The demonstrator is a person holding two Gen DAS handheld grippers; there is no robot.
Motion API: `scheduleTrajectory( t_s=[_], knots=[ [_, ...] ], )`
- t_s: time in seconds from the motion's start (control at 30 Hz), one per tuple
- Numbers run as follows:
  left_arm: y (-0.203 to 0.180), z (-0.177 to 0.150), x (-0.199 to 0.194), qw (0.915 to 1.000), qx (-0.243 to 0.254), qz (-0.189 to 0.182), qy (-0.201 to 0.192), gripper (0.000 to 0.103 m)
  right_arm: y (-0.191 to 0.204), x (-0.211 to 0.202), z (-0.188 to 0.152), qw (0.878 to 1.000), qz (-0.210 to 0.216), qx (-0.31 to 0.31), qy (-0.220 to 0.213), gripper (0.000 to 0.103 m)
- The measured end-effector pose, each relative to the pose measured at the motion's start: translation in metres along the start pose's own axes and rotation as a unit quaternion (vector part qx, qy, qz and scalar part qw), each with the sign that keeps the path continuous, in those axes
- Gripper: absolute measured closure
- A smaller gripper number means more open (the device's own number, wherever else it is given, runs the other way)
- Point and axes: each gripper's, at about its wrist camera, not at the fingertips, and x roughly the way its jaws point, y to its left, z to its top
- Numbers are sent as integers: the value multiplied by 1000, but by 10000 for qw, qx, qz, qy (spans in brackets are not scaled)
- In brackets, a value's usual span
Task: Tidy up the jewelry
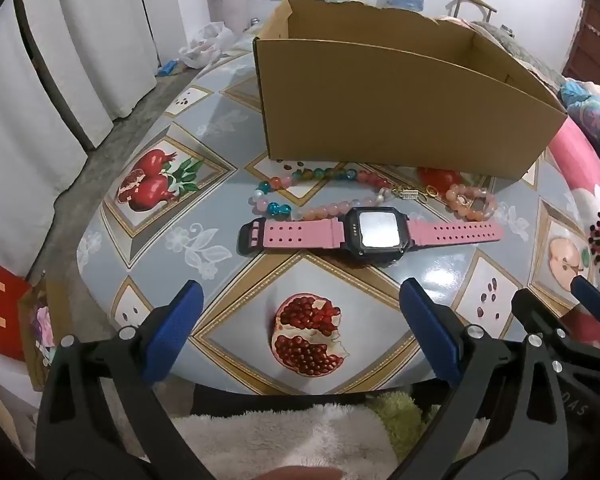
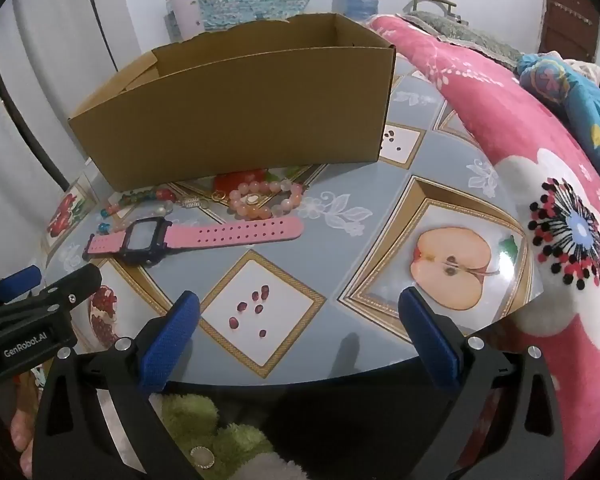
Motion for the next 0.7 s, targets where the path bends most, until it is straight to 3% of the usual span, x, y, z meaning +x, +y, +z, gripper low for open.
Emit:
scheduleTrajectory(
  t_s=[0.7],
  knots=[
    [-6,-3,5,9999,28,-64,127,8,0,2,0,9998,114,-23,132,6]
  ],
)
